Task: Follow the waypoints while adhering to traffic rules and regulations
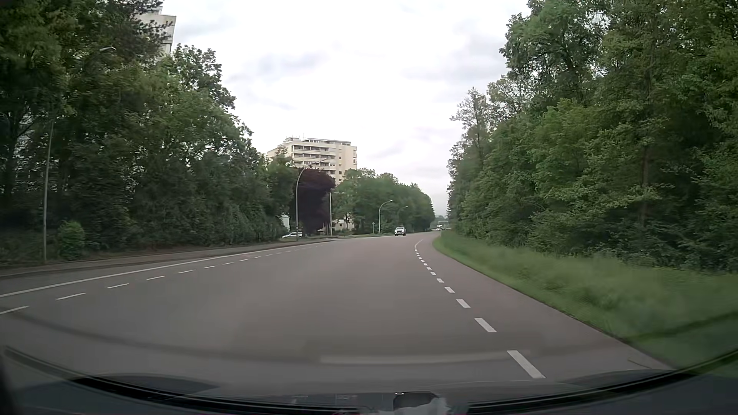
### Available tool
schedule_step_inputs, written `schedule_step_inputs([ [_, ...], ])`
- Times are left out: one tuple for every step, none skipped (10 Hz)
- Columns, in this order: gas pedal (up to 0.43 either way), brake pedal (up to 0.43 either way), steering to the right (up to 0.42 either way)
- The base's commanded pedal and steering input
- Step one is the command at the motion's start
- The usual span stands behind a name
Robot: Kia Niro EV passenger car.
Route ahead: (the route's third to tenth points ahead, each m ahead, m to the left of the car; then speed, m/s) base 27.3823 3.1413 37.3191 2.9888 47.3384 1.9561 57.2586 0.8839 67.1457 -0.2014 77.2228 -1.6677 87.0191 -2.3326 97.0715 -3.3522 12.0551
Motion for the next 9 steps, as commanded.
schedule_step_inputs([
  [0.079,0.0,0.008],
  [0.079,0.0,0.008],
  [0.079,0.0,0.008],
  [0.079,0.0,0.008],
  [0.079,0.0,0.008],
  [0.079,0.0,0.008],
  [0.079,0.0,0.008],
  [0.079,0.0,0.008],
  [0.079,0.0,0.008],
])
